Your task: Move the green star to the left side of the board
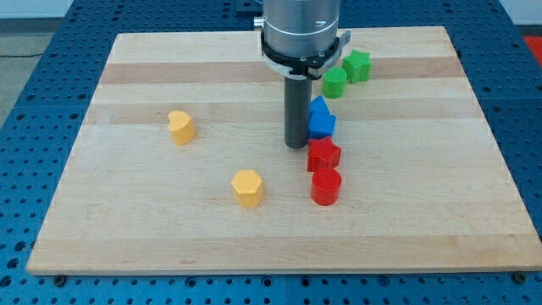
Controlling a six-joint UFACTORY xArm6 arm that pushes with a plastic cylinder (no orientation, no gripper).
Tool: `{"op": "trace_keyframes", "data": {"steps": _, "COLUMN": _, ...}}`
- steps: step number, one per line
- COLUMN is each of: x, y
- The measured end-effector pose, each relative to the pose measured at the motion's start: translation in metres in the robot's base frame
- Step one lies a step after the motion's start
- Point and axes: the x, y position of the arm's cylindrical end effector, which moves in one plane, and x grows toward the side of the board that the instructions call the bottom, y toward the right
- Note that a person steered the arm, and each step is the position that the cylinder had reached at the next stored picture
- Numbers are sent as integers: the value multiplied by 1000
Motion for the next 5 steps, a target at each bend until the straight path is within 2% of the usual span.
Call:
{"op": "trace_keyframes", "data": {"steps": 1, "x": -10, "y": -15}}
{"op": "trace_keyframes", "data": {"steps": 2, "x": -38, "y": -27}}
{"op": "trace_keyframes", "data": {"steps": 5, "x": -179, "y": 14}}
